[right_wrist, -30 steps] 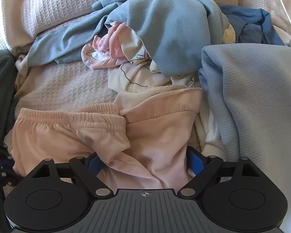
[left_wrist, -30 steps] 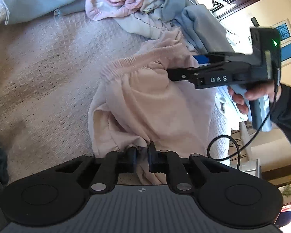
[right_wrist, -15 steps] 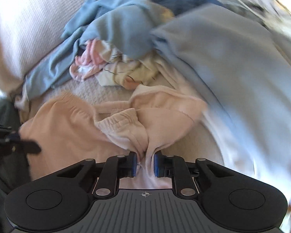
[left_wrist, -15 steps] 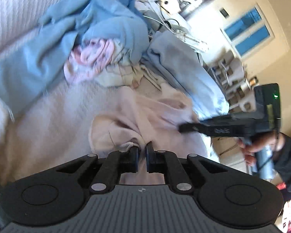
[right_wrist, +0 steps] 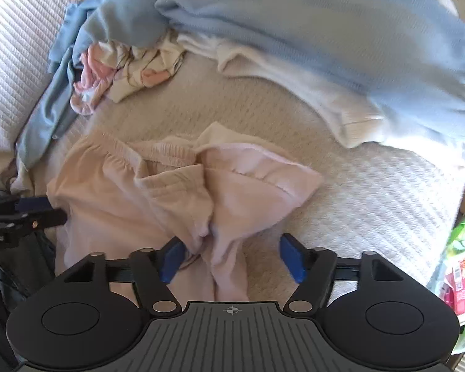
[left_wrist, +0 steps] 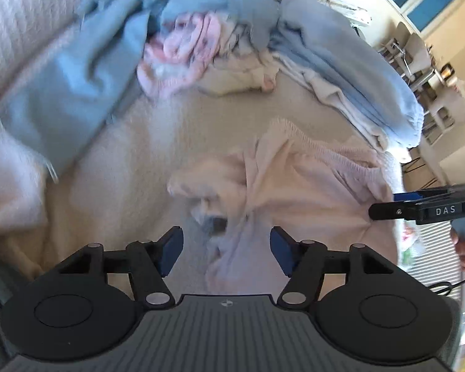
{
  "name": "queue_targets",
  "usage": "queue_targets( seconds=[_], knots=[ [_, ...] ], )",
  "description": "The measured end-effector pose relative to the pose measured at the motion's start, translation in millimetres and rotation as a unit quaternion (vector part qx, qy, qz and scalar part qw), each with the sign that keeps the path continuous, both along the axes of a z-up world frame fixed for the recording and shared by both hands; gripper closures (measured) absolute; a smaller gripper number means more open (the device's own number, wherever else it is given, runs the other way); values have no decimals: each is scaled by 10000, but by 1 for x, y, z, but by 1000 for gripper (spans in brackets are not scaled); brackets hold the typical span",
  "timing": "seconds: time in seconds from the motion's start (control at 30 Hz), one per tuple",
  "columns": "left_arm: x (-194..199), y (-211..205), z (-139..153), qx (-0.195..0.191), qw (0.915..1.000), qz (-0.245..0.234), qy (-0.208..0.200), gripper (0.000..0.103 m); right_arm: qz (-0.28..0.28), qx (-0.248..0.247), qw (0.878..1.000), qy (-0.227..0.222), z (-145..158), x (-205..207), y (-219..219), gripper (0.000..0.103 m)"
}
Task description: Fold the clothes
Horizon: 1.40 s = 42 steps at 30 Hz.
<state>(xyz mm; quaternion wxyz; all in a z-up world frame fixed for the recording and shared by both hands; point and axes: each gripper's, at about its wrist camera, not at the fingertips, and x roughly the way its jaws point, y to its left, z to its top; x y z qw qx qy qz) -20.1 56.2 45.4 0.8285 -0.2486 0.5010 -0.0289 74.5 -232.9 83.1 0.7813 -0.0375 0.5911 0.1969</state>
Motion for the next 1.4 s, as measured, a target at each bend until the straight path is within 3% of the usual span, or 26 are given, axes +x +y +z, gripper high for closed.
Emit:
queue_targets(
  seconds=[0.13, 0.23, 0.37, 0.47, 0.5, 0.53, 0.57, 0.6, 0.67, 0.7, 0.73, 0.83, 1.03, 1.27, 1.4],
  knots=[
    [10, 0, -14, -259, 9996, 114, 22, 42, -193, 297, 9994, -66, 15, -5, -14, 27],
    [17, 3, -17, -663, 9972, 333, -107, 40, -158, 426, 9989, -134, 21, -11, -20, 24],
    [26, 4, -19, -832, 9947, 556, -237, 40, -75, 528, 9985, -78, 7, -1, -4, 23],
    [26, 1, -19, -746, 9950, 568, -351, 56, -148, 578, 9982, -31, -2, 8, 5, 23],
    [26, 0, -19, -711, 9952, 541, -389, 71, -155, 586, 9981, -47, -3, 9, 6, 22],
    [26, 0, -20, -720, 9951, 533, -413, 77, -138, 568, 9982, -92, -3, 10, 8, 24],
    [26, -1, -23, -799, 9945, 539, -413, 86, -93, 466, 9987, -199, -2, 10, 11, 30],
    [26, -1, -25, -900, 9936, 547, -405, 90, -65, 285, 9991, -306, -1, 10, 14, 49],
    [26, -3, -23, -909, 9934, 537, -448, 91, -120, 298, 9990, -309, -1, 10, 15, 63],
    [26, -3, -20, -882, 9936, 502, -492, 92, -159, 371, 9988, -287, 0, 10, 14, 75],
    [25, -4, -17, -855, 9938, 468, -536, 92, -167, 395, 9986, -302, 1, 9, 14, 79],
    [25, -1, 0, -980, 9916, 351, -767, 93, -170, 375, 9978, -521, 9, 0, 16, 85],
    [46, -7, 56, -700, 9869, -147, -1447, 93, -275, 526, 9911, -1192, 52, -23, 5, 88],
    [127, -28, 135, -241, 9708, -961, -2183, 93, -669, 619, 9725, -2143, 116, -4, -20, 88],
    [180, -35, 169, -288, 9556, -1283, -2636, 93, -1062, 610, 9573, -2618, 140, 29, -37, 88]
  ],
)
